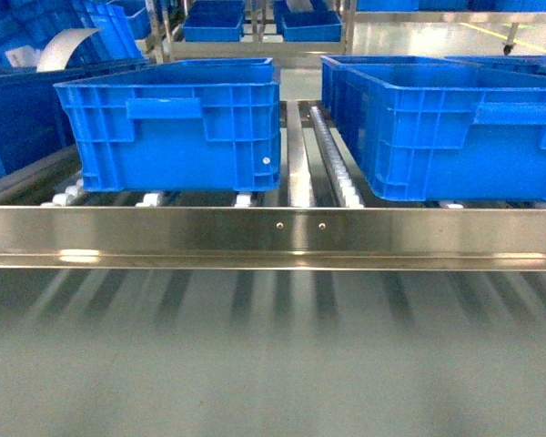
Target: Sort blue parts and orange caps into right shelf containers
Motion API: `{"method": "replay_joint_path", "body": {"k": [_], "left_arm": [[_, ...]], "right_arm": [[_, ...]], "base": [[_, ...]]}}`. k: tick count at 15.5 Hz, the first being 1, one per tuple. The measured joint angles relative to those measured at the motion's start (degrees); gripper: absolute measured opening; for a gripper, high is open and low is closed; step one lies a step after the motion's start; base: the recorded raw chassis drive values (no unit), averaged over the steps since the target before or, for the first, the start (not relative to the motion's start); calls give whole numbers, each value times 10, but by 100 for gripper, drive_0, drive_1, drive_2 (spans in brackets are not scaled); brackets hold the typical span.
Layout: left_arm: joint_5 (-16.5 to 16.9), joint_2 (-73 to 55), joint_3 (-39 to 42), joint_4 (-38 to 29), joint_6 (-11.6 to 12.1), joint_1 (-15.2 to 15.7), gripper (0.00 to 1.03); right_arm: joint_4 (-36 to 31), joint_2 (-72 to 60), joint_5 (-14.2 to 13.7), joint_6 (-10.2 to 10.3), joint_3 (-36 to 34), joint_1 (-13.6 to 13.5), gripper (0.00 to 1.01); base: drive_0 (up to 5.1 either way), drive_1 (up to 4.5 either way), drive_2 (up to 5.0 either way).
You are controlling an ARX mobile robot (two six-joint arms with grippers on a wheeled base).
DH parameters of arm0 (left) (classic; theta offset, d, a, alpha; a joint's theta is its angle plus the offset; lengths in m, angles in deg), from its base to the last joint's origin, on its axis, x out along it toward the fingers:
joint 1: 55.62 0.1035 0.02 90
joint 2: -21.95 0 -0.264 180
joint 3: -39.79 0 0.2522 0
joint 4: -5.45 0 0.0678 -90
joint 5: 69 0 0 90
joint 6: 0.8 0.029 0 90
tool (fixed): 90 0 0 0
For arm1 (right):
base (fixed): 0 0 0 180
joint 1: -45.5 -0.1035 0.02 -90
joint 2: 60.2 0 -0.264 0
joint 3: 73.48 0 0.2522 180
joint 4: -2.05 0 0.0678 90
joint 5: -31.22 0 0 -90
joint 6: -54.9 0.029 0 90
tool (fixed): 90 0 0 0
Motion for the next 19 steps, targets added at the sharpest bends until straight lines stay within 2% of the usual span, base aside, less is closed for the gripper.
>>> {"method": "replay_joint_path", "body": {"k": [19], "left_arm": [[0,0,0,0,0,0,42]], "right_arm": [[0,0,0,0,0,0,39]], "base": [[0,0,0]]}}
